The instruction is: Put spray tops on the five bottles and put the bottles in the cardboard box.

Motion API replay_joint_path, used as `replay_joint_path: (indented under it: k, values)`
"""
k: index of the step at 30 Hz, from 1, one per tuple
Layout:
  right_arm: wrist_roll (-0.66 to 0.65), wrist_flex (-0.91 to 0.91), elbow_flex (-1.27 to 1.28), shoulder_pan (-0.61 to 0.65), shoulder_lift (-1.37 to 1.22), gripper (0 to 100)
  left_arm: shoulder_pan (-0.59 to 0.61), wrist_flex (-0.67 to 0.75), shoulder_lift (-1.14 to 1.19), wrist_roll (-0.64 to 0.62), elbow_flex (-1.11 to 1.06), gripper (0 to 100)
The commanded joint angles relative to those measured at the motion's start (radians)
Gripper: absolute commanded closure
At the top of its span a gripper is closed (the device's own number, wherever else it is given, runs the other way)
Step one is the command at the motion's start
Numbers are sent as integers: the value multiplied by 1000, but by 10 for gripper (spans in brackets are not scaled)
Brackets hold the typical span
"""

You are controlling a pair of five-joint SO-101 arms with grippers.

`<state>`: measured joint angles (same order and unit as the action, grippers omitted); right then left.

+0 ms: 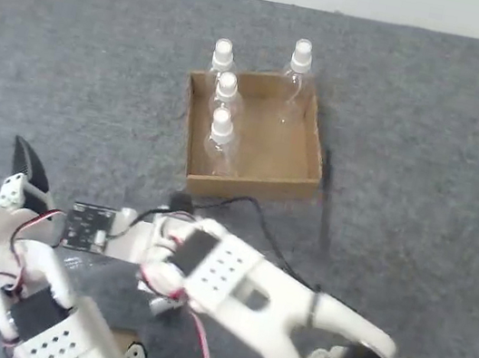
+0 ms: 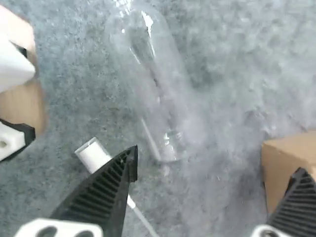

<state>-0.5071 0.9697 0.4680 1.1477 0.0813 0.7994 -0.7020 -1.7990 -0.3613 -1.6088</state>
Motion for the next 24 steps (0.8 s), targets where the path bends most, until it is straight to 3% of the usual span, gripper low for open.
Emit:
replay_joint_path:
  k: [1, 9, 16, 24]
  values:
    - [-95, 51, -144, 42, -97, 596, 3, 34, -12, -11, 27, 754]
    - [-137, 54, -221, 42, -223, 609, 3, 34, -12, -11, 27, 754]
    - [-138, -5, -219, 41, -285, 837, 3, 34, -12, -11, 27, 754]
    - [-138, 18, -221, 25, -298, 926, 2, 34, -12, -9, 27, 754]
